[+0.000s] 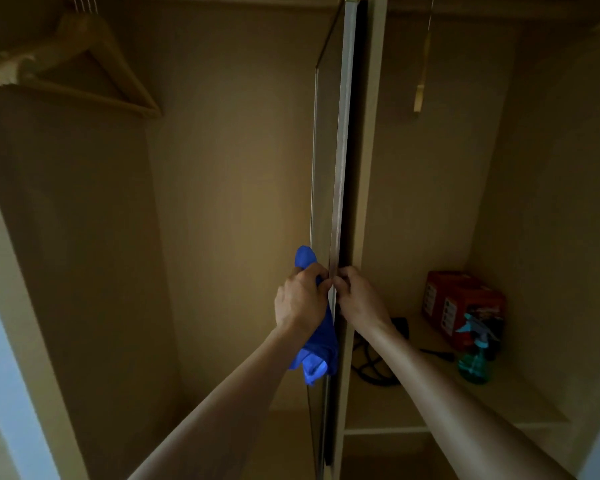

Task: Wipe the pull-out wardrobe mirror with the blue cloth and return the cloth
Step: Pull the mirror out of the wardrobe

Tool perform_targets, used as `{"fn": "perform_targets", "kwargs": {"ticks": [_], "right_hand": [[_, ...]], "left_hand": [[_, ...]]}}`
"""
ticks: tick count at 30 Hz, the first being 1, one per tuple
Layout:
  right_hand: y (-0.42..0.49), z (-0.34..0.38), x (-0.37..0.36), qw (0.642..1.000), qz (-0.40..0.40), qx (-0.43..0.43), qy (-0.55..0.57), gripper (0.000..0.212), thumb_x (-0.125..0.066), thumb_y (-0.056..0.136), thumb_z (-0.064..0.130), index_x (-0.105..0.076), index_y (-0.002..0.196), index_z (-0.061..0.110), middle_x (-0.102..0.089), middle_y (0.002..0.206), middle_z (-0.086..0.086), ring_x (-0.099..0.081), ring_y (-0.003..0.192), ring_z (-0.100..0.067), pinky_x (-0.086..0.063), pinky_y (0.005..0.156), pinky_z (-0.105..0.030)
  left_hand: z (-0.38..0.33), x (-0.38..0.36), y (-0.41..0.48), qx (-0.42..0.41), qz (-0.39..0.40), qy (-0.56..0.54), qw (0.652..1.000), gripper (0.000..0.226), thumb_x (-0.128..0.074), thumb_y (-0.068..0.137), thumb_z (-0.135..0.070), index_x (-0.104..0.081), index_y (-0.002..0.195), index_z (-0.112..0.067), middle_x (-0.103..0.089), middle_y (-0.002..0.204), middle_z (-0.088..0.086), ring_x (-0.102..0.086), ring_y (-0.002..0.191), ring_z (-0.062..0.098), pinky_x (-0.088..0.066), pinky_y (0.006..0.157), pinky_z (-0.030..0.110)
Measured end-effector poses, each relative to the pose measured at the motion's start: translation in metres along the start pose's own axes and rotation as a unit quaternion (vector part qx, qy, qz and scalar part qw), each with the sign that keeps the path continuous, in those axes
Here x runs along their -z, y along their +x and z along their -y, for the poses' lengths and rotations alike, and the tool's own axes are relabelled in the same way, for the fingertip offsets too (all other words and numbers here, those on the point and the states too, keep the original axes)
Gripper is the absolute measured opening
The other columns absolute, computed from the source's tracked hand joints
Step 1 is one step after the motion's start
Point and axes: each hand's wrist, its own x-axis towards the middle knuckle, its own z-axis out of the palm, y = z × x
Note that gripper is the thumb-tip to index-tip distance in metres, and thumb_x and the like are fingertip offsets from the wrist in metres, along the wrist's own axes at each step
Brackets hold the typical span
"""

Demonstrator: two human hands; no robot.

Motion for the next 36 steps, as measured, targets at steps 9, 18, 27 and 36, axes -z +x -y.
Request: {"fn": "perform_targets", "kwargs": {"ticks": [9, 18, 27, 36], "right_hand": [[-0.014, 0.001, 0.006, 1.0, -0.003, 0.0, 0.015, 0.027, -0.043, 0.106, 0.034, -0.057, 0.125, 0.022, -0.067, 0.104, 0.006, -0.067, 0.091, -0.014, -0.059, 0.083, -0.045], [-0.049, 0.003, 0.013, 1.0, -0.023, 0.005, 0.018, 0.03, -0.044, 0.105, 0.036, -0.057, 0.128, 0.021, -0.068, 0.112, 0.002, -0.067, 0.099, -0.02, -0.056, 0.087, -0.048], [-0.082, 0.002, 0.021, 0.999, -0.025, 0.03, 0.009, 0.031, -0.043, 0.105, 0.038, -0.056, 0.128, 0.021, -0.067, 0.103, 0.005, -0.067, 0.088, -0.015, -0.059, 0.078, -0.043], [-0.113, 0.005, 0.039, 0.999, 0.004, 0.04, 0.027, 0.025, -0.044, 0.104, 0.039, -0.056, 0.121, 0.026, -0.06, 0.092, 0.017, -0.066, 0.081, -0.012, -0.057, 0.07, -0.036]], "left_hand": [[-0.001, 0.004, -0.014, -0.022, 0.0, -0.023, 0.999, 0.017, -0.053, 0.103, -0.034, -0.064, 0.109, -0.023, -0.061, 0.104, 0.001, -0.062, 0.088, 0.024, -0.048, 0.073, 0.035], [-0.003, 0.008, -0.045, -0.045, -0.017, -0.038, 0.998, 0.014, -0.053, 0.103, -0.035, -0.062, 0.107, -0.024, -0.058, 0.098, -0.002, -0.054, 0.076, 0.018, -0.038, 0.066, 0.031], [-0.019, 0.027, -0.079, -0.062, -0.006, -0.025, 0.998, 0.012, -0.054, 0.102, -0.032, -0.062, 0.103, -0.022, -0.06, 0.098, 0.0, -0.06, 0.084, 0.023, -0.051, 0.074, 0.038], [-0.04, 0.038, -0.117, -0.049, -0.017, -0.015, 0.999, 0.013, -0.056, 0.101, -0.033, -0.063, 0.104, -0.022, -0.06, 0.096, -0.002, -0.06, 0.084, 0.022, -0.054, 0.077, 0.044]]}}
